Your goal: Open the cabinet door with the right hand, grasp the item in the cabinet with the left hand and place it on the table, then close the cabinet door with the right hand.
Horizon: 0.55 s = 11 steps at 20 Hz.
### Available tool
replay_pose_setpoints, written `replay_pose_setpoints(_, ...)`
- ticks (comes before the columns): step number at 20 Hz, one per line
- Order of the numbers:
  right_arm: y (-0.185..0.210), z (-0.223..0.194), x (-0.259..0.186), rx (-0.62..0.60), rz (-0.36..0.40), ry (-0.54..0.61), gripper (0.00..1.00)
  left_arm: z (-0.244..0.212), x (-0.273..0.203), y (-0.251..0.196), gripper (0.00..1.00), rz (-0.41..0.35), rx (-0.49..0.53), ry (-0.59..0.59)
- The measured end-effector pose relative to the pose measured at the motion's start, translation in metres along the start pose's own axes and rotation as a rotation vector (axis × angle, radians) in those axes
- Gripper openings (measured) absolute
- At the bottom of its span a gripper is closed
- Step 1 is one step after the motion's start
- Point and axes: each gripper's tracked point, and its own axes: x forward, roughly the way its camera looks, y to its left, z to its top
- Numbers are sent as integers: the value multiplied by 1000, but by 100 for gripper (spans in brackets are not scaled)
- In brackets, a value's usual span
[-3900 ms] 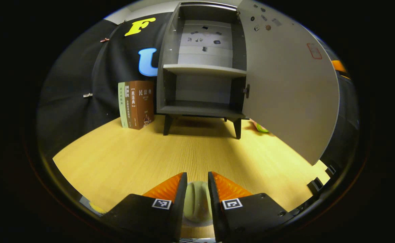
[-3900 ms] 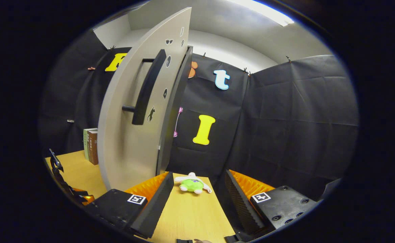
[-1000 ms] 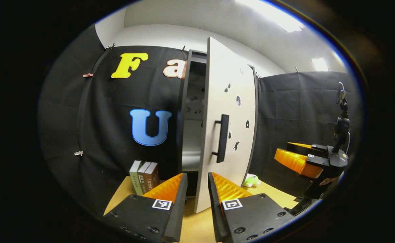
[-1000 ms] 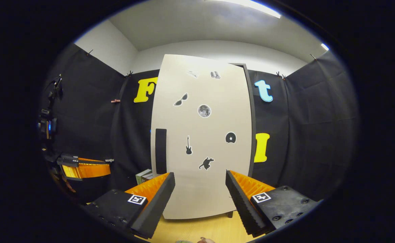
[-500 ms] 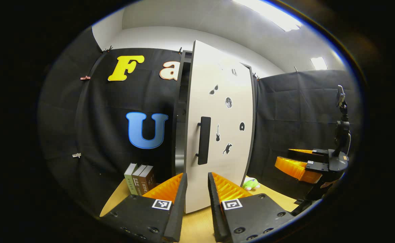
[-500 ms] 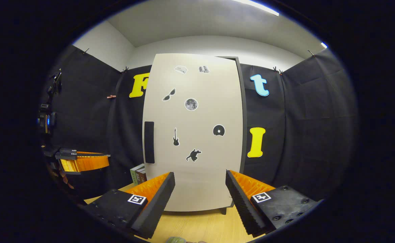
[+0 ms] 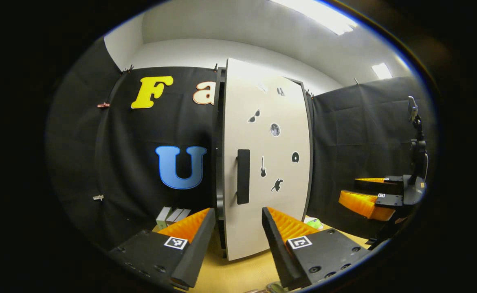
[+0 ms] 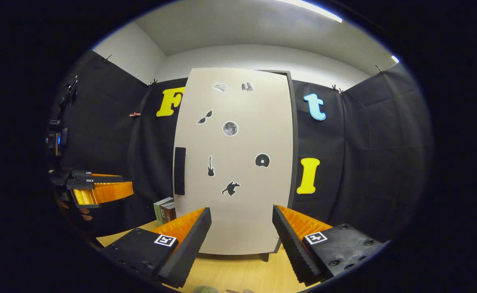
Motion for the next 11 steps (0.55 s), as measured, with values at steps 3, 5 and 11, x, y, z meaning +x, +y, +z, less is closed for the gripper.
replay_pose_setpoints(3,-6,-1,1,0,-11,4,98,1,2,-6,78,-22,-11,-2)
replay_pose_setpoints(5,-11,0,2,-8,-19,1,98,0,3,-5,77,-15,4,2)
replay_pose_setpoints(11,-17,-1,6,-19,-28,6,98,-3,10,-7,79,-24,-7,9)
